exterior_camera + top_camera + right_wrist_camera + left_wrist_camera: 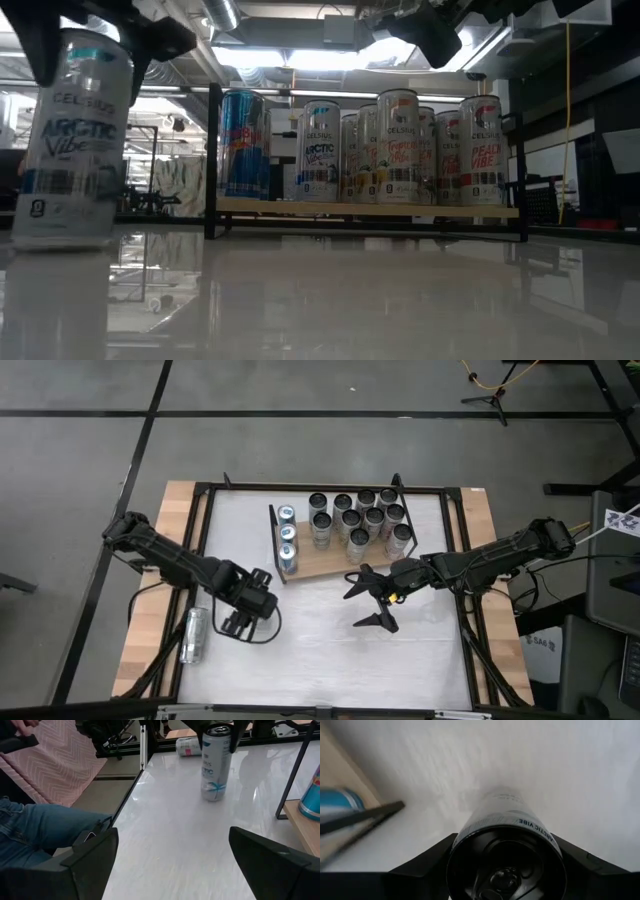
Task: Place canned beverage on shelf
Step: Put the white-blue soda can on the shelf aligned with the other white-blue soda can
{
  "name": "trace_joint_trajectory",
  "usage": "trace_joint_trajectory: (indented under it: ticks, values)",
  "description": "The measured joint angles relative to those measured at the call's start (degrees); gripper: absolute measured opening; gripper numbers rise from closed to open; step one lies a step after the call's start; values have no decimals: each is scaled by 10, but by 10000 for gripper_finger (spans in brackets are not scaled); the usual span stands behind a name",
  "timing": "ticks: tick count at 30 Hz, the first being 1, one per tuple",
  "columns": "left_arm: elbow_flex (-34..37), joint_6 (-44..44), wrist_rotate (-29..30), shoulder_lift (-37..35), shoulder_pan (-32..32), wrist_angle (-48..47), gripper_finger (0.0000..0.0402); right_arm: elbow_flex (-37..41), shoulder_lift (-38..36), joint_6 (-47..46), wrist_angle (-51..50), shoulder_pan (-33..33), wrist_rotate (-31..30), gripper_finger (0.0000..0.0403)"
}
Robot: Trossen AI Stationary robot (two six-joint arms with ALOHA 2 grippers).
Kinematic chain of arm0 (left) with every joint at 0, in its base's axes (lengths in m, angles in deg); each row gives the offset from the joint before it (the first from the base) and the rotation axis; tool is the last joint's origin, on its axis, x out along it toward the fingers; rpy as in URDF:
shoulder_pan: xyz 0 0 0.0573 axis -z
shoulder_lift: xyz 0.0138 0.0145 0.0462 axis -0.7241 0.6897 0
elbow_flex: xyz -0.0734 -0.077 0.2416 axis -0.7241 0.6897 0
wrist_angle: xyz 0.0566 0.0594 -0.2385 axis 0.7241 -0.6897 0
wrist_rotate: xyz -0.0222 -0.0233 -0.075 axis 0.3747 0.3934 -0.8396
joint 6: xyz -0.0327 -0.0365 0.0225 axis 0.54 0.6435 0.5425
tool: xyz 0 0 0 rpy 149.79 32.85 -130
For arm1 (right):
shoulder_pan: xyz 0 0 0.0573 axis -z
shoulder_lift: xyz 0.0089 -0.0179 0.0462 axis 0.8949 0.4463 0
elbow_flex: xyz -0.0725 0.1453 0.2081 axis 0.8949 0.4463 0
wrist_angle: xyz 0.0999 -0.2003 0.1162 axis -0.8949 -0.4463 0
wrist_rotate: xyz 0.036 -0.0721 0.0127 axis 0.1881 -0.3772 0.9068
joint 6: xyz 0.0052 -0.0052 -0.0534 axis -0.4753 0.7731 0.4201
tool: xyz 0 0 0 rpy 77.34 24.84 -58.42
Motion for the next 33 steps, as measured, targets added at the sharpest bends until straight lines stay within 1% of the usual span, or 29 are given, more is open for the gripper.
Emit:
trace_joint_trajectory:
  ticks: [4,9,12,16,21,33]
  values:
    - [0,-89,10,0,11,-17,243,0,0,0,0,0,0,376]
    - [0,-125,7,0,23,-15,244,0,0,0,0,0,0,376]
    - [0,-126,6,0,28,-10,250,0,0,0,0,0,0,376]
    - [0,-100,6,0,31,-9,270,0,0,0,0,0,0,376]
    - [0,-96,6,0,31,-8,288,0,0,0,0,0,0,376]
    - [0,-96,6,0,31,-9,293,0,0,0,0,0,0,376]
